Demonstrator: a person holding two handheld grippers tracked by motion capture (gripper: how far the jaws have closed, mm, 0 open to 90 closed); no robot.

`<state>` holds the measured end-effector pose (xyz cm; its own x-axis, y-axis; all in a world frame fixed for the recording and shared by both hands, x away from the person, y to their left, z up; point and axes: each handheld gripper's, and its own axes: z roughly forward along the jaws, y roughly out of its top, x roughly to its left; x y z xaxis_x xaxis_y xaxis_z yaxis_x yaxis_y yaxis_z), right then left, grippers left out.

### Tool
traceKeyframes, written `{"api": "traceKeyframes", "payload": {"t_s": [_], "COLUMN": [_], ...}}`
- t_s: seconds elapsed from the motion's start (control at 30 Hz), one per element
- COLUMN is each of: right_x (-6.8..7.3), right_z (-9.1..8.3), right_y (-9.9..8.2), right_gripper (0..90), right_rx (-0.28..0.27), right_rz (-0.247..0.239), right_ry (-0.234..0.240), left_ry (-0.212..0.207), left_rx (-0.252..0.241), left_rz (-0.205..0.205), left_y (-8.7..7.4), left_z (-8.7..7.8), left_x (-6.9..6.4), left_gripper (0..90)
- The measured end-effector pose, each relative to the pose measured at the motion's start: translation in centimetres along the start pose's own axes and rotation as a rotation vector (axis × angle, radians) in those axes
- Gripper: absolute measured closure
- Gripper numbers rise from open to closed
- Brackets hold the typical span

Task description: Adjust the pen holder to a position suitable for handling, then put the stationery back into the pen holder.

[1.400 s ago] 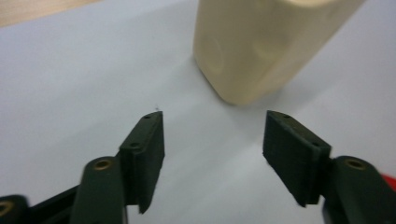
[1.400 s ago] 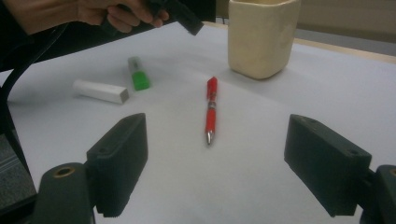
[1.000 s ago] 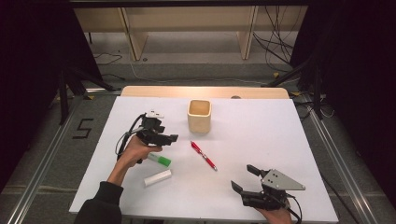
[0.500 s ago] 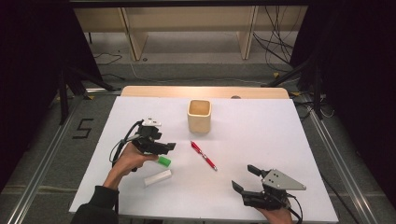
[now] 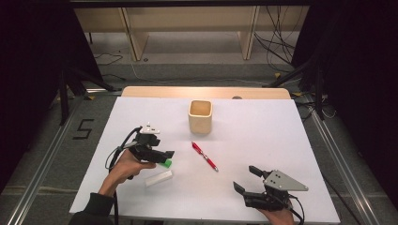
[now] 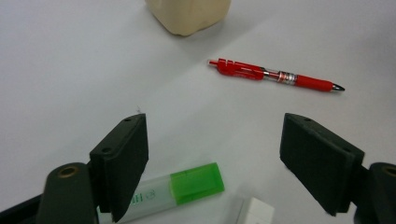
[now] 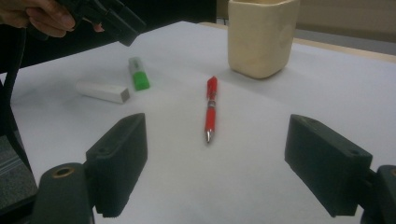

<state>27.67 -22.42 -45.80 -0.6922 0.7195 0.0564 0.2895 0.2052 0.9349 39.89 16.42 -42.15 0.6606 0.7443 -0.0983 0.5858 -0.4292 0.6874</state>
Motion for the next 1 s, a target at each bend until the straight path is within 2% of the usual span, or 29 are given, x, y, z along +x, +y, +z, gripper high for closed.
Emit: {"api": "traceKeyframes", "payload": {"t_s": [0.3,0.4,0.53,0.83,1.0], "right_x": [0.0,0.0,0.1,0.0,0.0], "right_z": [0.0,0.0,0.0,0.0,0.0], "right_y": [0.0,0.0,0.0,-0.1,0.0], "right_gripper": [21.9,21.9,21.9,21.9,21.9], "right_rx": [0.004,0.004,0.003,0.005,0.004], "right_rz": [0.000,0.000,0.000,0.001,0.000], "right_ry": [0.002,0.000,0.000,-0.002,-0.002], "left_ry": [0.001,0.002,-0.002,0.006,-0.003], "left_rx": [0.051,0.079,0.089,0.146,0.168], "left_rz": [0.029,0.044,0.043,0.087,0.093], "left_y": [-0.7,-1.1,-1.2,-1.5,-1.9], "left_z": [-0.6,-0.6,-0.7,-0.7,-0.7], "left_x": [-0.3,-0.4,-0.4,-1.0,-1.1], "left_gripper": [21.8,21.5,21.5,21.0,21.3]}}
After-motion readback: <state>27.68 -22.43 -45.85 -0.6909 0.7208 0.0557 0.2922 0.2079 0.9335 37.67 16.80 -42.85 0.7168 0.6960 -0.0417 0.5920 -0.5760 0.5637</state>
